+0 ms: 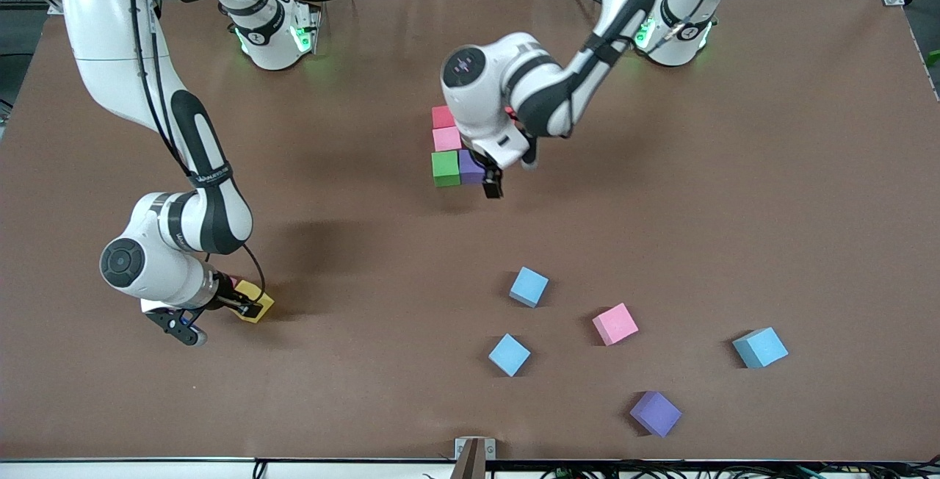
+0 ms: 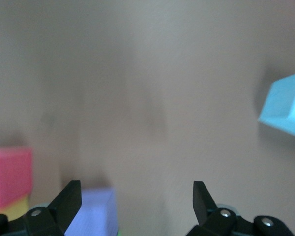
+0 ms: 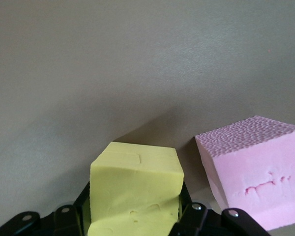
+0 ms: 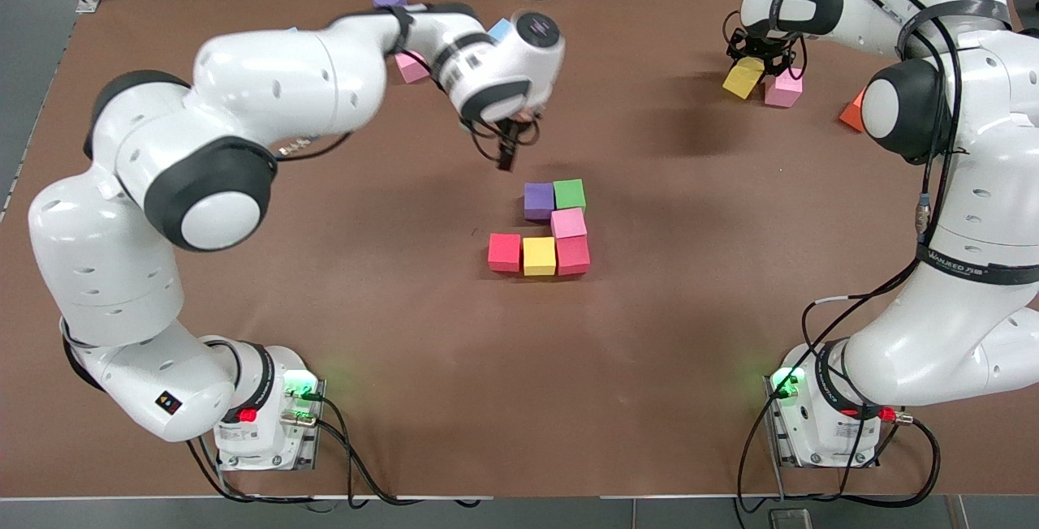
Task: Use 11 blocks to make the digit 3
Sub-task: 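Place the purple cube beside green with the left gripper while the right gripper grasps yellow, then reach the left gripper to the pink cube while the right gripper lifts yellow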
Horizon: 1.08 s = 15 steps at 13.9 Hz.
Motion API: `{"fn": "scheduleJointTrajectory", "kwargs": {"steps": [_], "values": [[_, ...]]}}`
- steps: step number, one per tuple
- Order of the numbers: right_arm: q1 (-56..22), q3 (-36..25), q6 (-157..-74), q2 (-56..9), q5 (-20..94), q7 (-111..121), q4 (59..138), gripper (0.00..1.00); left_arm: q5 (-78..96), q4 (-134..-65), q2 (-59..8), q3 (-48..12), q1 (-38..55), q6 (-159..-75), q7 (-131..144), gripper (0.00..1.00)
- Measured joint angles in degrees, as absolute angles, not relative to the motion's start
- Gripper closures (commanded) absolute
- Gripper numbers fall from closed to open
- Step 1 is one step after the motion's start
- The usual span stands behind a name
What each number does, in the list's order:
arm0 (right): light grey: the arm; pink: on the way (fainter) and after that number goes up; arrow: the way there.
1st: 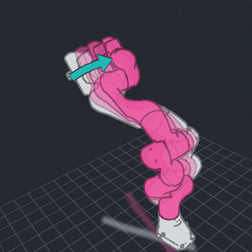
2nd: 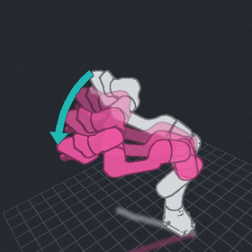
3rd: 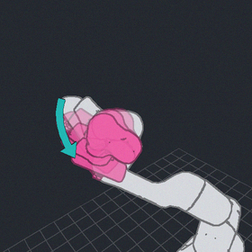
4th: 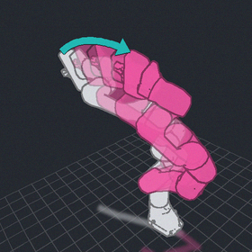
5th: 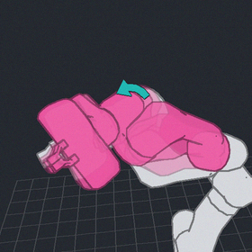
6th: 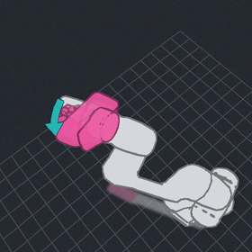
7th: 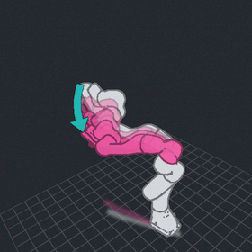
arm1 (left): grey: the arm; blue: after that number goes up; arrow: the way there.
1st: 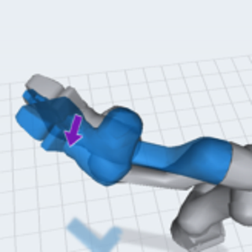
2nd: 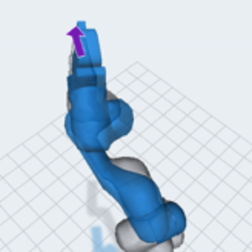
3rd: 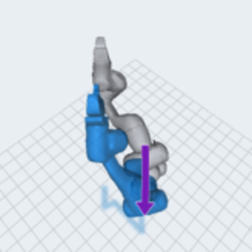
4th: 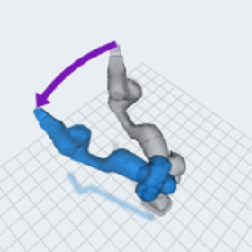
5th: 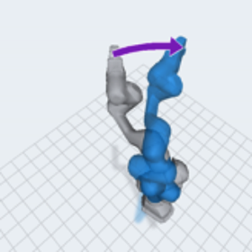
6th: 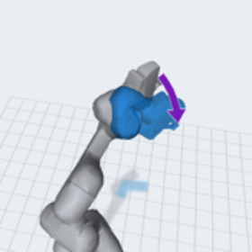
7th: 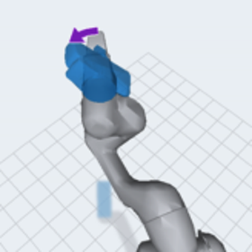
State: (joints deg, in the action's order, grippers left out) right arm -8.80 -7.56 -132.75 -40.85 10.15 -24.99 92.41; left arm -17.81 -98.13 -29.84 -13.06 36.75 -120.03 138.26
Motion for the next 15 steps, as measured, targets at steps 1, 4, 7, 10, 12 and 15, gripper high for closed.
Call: {"fn": "scheduleJointTrajectory", "kwargs": {"steps": [1, 4, 7, 10, 12, 15], "values": [[-9.04, -7.55, -132.00, -40.50, 10.14, -23.83, 92.24, 0.63, -17.91, -98.14, -29.84, -13.05, 34.73, -120.00, 132.85, 0.00], [-10.92, -7.44, -124.82, -36.88, 10.13, -20.06, 91.39, 0.63, -18.18, -98.15, -29.84, -13.04, 30.34, -120.04, 115.95, 0.00], [-15.40, -7.37, -121.52, -32.67, 10.12, -17.05, 91.36, 0.63, -18.27, -98.25, -29.86, -13.04, 26.41, -122.25, 99.66, 0.00], [-20.53, -7.27, -119.63, -31.77, 10.11, -10.91, 91.49, 0.63, -18.27, -98.42, -30.04, -13.07, 23.12, -126.06, 86.56, 0.00], [-23.93, -7.26, -119.57, -31.83, 10.11, -7.04, 91.98, 0.63, -18.29, -98.44, -30.06, -13.06, 21.66, -126.24, 78.50, 0.00], [-26.16, -7.28, -119.57, -31.83, 10.17, -8.18, 92.34, 0.68, -18.32, -98.54, -30.21, -12.99, 18.52, -128.06, 66.84, 0.00]]}}
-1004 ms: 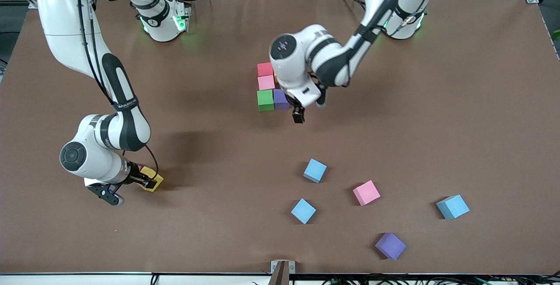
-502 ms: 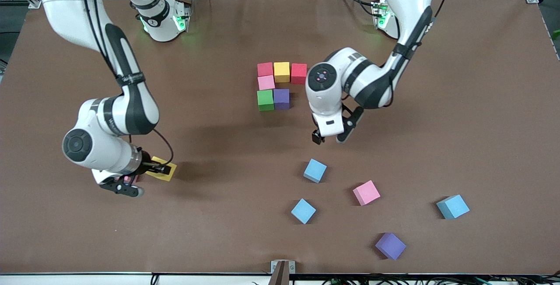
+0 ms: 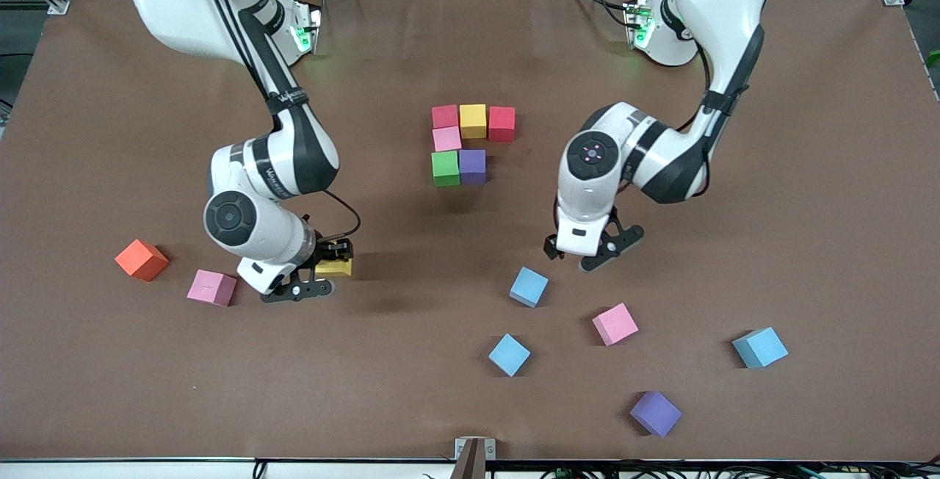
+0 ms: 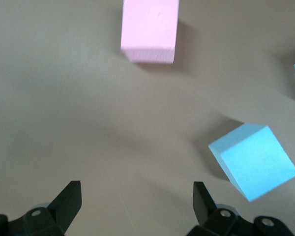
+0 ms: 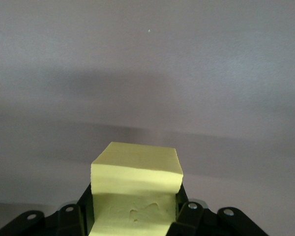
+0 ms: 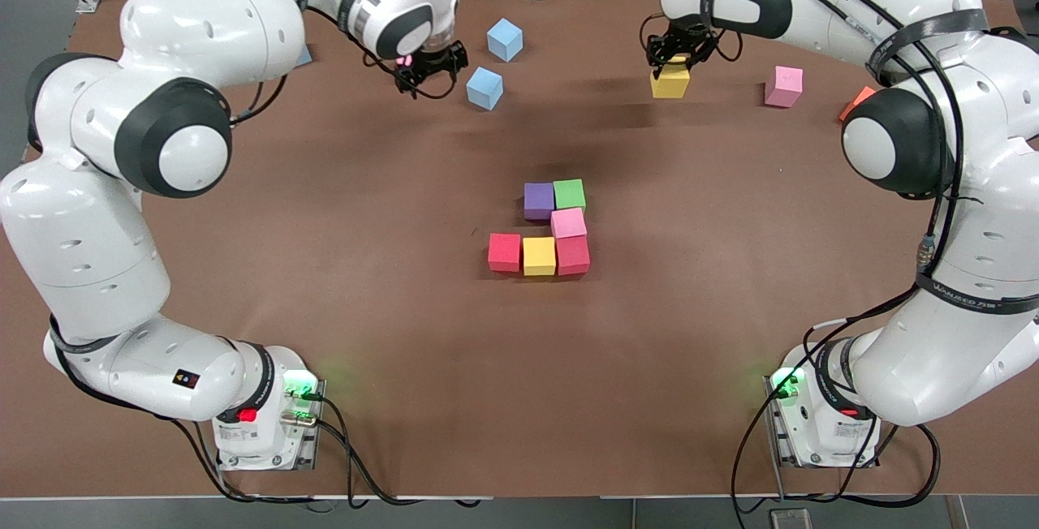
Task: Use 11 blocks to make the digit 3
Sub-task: 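Reach the left gripper to the pink cube while the right gripper lifts yellow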
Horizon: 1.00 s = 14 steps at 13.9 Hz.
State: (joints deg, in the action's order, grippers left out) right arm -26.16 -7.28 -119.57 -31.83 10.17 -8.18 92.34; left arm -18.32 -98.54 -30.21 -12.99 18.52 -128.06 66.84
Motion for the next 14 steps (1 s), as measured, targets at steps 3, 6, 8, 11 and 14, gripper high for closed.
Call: {"fn": "scheduleJointTrajectory", "kwargs": {"steps": [3, 6, 8, 11, 14], "values": [[-28.41, -7.19, -119.65, -31.84, 10.23, -15.66, 92.33, 0.67, -18.91, -98.87, -30.97, -12.77, 14.84, -132.81, 60.85, 0.00], [-32.52, -6.99, -119.88, -31.83, 10.24, -22.16, 91.97, 0.67, -23.13, -99.09, -34.07, -12.59, 11.73, -142.72, 60.15, 0.00], [-35.72, -6.89, -119.89, -31.84, 10.24, -23.06, 91.89, 0.67, -24.95, -98.45, -37.00, -12.56, 10.87, -147.72, 60.15, 0.00], [-40.38, -6.82, -120.11, -32.11, 10.25, -23.91, 91.93, 0.68, -27.97, -95.61, -40.32, -12.52, 10.29, -149.44, 60.15, 0.00], [-43.54, -6.80, -125.11, -33.70, 10.25, -24.23, 92.34, 0.72, -30.77, -93.37, -42.71, -12.50, 9.08, -152.06, 60.15, 0.00]]}}
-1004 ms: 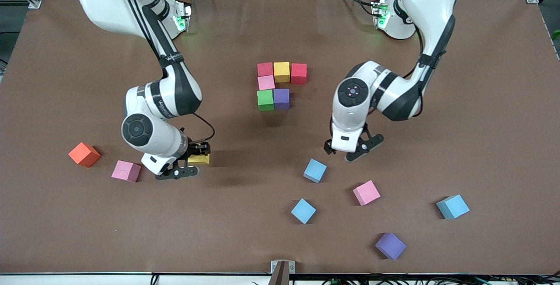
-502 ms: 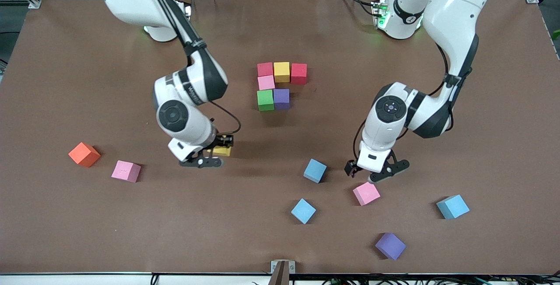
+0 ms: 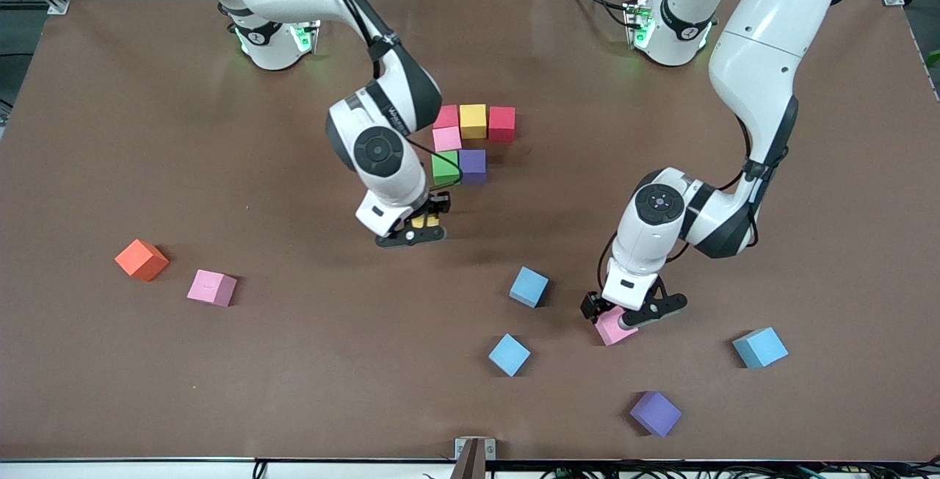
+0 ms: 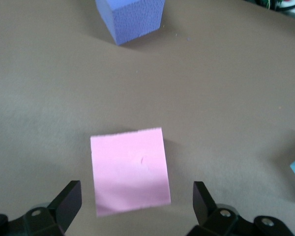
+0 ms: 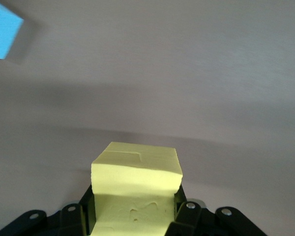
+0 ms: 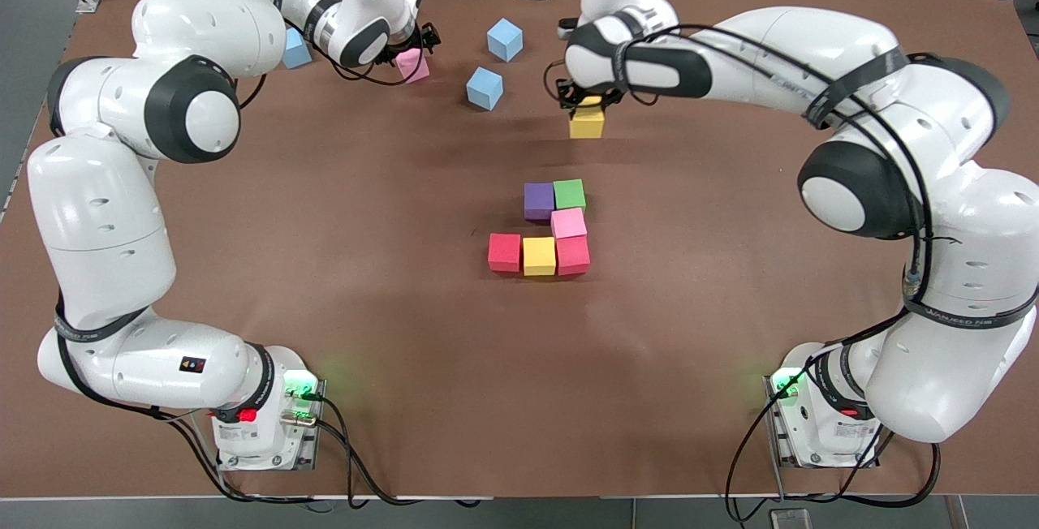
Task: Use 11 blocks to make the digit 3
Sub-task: 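Reach the left gripper to the pink cube while the right gripper lifts yellow, then grasp the pink cube with the left gripper while the right gripper carries yellow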
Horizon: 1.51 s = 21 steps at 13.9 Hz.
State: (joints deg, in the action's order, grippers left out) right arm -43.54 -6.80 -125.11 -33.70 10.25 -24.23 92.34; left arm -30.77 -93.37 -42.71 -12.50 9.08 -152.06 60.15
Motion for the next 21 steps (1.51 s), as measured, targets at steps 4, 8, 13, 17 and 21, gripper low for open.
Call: {"fn": "scheduleJointTrajectory", "kwargs": {"steps": [4, 8, 13, 17, 21], "values": [[-45.03, -6.79, -131.52, -35.24, 10.24, -24.12, 95.12, 0.72, -31.16, -91.88, -45.25, -11.31, 8.96, -154.14, 60.15, 0.00], [-46.15, -6.67, -132.80, -35.31, 10.25, -24.07, 98.07, 0.72, -31.18, -91.24, -46.56, -10.97, 9.05, -155.61, 60.15, 0.48], [-46.38, -4.79, -133.09, -35.32, 10.25, -24.09, 99.53, 0.72, -31.18, -90.05, -46.71, -10.97, 9.13, -155.44, 61.81, 0.95], [-46.38, -4.12, -133.16, -35.32, 10.99, -24.09, 99.68, 0.72, -29.15, -88.10, -45.68, -11.74, 9.26, -146.22, 67.50, 0.99], [-46.38, -3.68, -134.83, -35.31, 11.08, -24.09, 100.49, 0.72, -28.17, -87.73, -41.15, -16.62, 10.08, -127.74, 82.03, 0.99]]}}
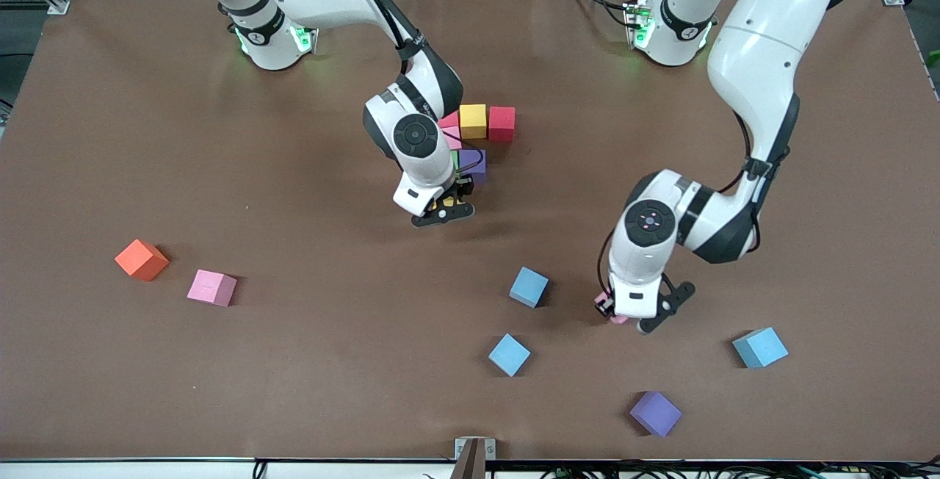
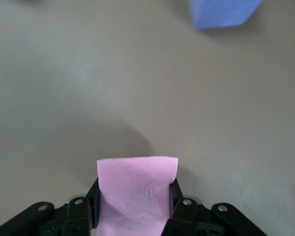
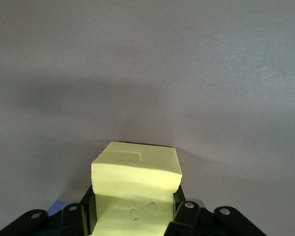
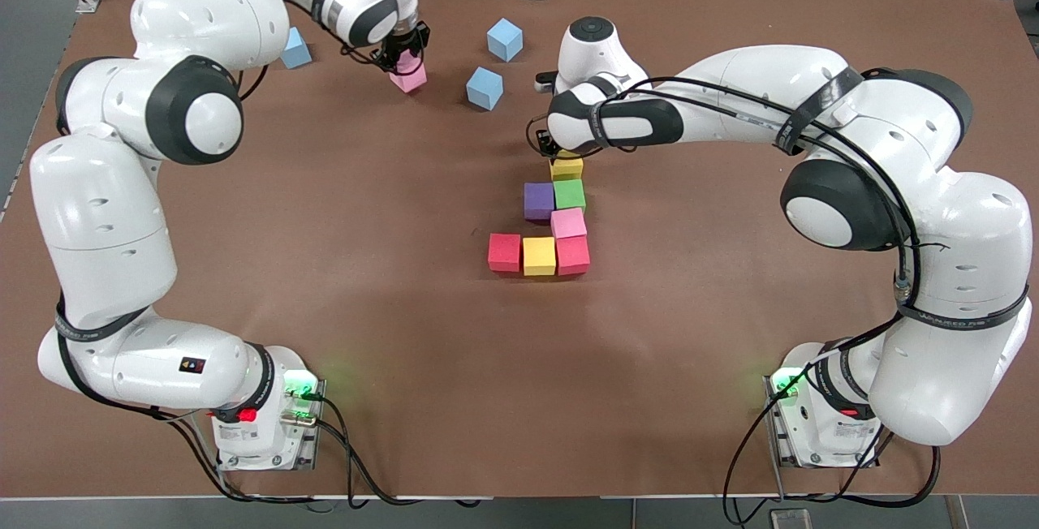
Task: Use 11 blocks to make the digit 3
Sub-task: 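Grasp the pink cube with the left gripper while the right gripper carries yellow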
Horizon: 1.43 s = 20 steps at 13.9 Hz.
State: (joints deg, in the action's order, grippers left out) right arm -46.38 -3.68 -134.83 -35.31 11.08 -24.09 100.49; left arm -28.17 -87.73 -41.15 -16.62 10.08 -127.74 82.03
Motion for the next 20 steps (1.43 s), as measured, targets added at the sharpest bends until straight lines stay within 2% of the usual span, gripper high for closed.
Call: {"fn": "scheduleJointTrajectory", "kwargs": {"steps": [3, 5, 12, 20], "values": [[-46.39, -3.48, -137.52, -34.83, 11.19, -24.09, 102.51, 0.72, -27.94, -87.96, -39.28, -22.59, 10.67, -115.39, 97.40, 0.99], [-46.38, -3.42, -137.88, -34.75, 11.19, -24.09, 102.74, 0.71, -26.92, -88.79, -39.24, -25.70, 10.75, -111.23, 107.52, 0.99], [-46.39, -3.29, -137.87, -34.72, 11.18, -24.07, 102.79, 0.71, -24.62, -94.86, -39.29, -30.94, 11.28, -109.55, 138.81, 0.99], [-46.39, -3.04, -137.30, -34.46, 11.18, -24.07, 103.12, 0.70, -24.63, -98.08, -39.16, -34.12, 13.05, -109.48, 153.44, 0.99]]}}
